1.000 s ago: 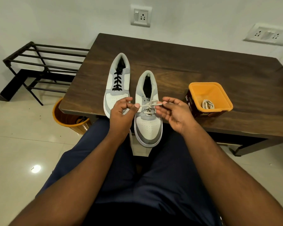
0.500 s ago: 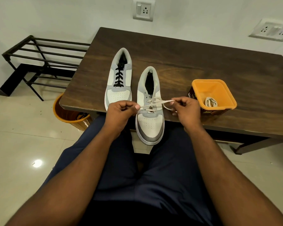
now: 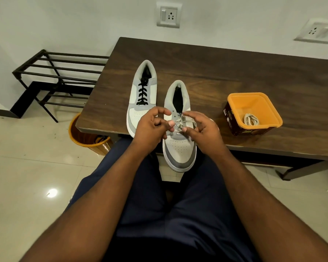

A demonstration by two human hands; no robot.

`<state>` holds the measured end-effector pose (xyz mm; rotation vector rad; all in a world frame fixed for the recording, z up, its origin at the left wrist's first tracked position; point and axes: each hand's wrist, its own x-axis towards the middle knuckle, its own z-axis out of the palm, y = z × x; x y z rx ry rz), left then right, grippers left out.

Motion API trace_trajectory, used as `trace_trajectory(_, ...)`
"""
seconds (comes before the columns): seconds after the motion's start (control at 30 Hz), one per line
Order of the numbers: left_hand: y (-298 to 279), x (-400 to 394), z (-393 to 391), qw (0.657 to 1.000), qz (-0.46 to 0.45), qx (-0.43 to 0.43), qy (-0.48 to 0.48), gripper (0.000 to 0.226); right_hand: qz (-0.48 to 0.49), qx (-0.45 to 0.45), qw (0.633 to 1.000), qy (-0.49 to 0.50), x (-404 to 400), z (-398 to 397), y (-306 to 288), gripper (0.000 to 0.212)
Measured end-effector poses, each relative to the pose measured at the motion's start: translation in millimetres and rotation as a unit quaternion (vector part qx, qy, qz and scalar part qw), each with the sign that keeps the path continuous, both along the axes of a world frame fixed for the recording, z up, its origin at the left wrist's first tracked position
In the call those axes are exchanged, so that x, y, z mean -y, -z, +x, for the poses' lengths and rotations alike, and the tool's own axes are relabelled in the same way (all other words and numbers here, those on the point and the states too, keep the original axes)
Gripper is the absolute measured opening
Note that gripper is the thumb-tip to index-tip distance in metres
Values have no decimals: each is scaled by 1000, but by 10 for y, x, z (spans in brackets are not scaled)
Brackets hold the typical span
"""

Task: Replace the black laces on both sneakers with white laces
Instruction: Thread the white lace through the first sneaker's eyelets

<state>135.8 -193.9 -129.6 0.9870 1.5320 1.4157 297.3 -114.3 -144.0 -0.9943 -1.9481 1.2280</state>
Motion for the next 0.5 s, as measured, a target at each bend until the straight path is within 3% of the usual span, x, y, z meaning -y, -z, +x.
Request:
trace_trajectory(0.03,-15,-12,22,1000,2,-14,21,23,-61,-14,998,-30,26,-31,-36,45)
trace_trajectory(0.1,-28,-45,41,999,7,-30,38,29,-117,-45,991,-48,49,-87,-65,34)
trace_trajectory(0.17,-30,-68,6,1000,0,-18,9,29,-99,-61,993,-10,26,-85,-69,15)
trace_trajectory(0.23,-20,-74,-50,1000,-3,11,-10,22,-64,-45,996,32,-24,-38,-44,11)
trace_trajectory(0.33,19,-98,-58,1000,-2,28,14,11,-29,-5,999,16,-69,6,-35,22)
trace_trajectory(0.43,6,-152,-5,999,-7,-19,49,21,-59,-19,997,-43,-43,-58,-88,44)
trace_trajectory(0.5,-37,-192,25,997,-4,-38,65,26,-115,-65,990,-47,-31,-112,-125,35)
